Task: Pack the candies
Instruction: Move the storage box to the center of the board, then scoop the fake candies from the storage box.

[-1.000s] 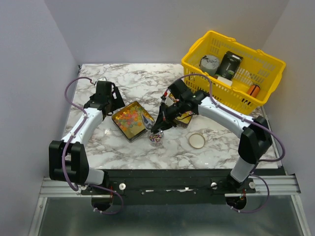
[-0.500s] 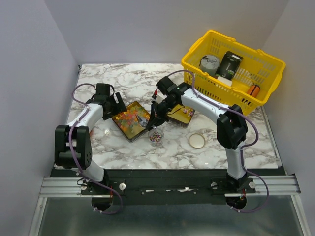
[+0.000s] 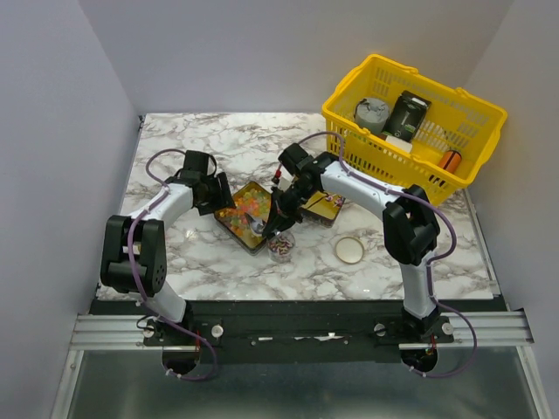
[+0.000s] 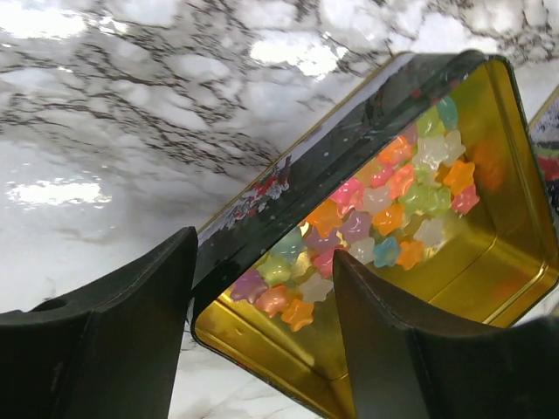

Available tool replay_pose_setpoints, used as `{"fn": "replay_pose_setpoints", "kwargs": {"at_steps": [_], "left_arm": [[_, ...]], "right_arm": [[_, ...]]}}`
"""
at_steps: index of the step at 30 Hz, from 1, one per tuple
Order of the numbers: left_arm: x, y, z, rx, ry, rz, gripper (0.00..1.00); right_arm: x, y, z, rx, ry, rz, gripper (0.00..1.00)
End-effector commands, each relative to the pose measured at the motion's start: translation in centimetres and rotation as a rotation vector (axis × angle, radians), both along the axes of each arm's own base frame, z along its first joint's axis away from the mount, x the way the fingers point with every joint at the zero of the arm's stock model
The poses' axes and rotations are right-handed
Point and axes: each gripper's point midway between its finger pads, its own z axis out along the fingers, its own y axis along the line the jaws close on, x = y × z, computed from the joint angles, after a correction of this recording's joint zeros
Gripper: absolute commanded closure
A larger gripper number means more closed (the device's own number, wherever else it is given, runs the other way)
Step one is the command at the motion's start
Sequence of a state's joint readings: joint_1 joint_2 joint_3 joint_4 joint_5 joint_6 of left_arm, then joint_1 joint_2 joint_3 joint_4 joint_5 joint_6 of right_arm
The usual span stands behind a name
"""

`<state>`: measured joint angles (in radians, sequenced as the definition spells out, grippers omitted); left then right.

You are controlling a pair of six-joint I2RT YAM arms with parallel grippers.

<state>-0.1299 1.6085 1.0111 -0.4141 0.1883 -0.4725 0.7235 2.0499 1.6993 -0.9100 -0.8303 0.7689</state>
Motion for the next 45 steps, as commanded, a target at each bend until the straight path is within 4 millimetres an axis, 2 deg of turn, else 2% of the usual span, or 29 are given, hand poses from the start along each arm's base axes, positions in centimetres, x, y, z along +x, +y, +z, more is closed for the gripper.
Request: {"fn": "replay_pose_setpoints", "kwargs": {"at_steps": [1, 6, 12, 17, 21, 28, 31, 36, 39, 45], "left_arm": [[-2.5, -2.4, -0.1, -0.02, 0.023, -0.113, 0.31], [-3.9, -4.8, 0.2, 0.003, 0.006, -0.199, 0.3], [-5.2, -7.4, 0.3, 0.001, -0.016, -0.279, 0.31], [-5.3, -7.2, 0.6, 0.016, -0.033, -0.28, 0.35], [-5.2, -7.3, 1.0, 0.026, -0.053, -0.281, 0.36], [-4.4, -6.9, 1.9, 0.065, -0.099, -0.277, 0.28], [-4.2, -7.0, 1.5, 0.067, -0.084, -0.289, 0.32], [-4.3, -6.8, 0.2, 0.089, -0.04, -0.279, 0.4], [-4.5, -6.6, -0.3, 0.096, -0.026, -0.279, 0.46], [-4.3, -7.1, -1.0, 0.083, -0.006, -0.289, 0.59]], "right_arm": [[-0.6, -0.2, 0.2, 0.018, 0.017, 0.011, 0.99], [-1.4, -0.8, -0.1, 0.012, 0.044, 0.015, 0.99], [-2.8, -2.8, -1.2, -0.039, 0.064, 0.032, 0.99], [-3.6, -4.4, -1.6, -0.078, 0.047, 0.044, 0.99], [-4.1, -5.5, -2.0, -0.118, 0.029, 0.066, 0.99], [-5.6, -7.8, -3.3, -0.198, 0.029, 0.093, 0.99], [-5.6, -8.1, -3.8, -0.22, 0.025, 0.102, 0.99], [-3.7, -7.4, -4.2, -0.243, -0.026, 0.12, 0.99], [-3.3, -7.0, -4.7, -0.244, -0.016, 0.132, 0.99], [-3.5, -6.8, -5.6, -0.233, 0.015, 0.149, 0.99]]}}
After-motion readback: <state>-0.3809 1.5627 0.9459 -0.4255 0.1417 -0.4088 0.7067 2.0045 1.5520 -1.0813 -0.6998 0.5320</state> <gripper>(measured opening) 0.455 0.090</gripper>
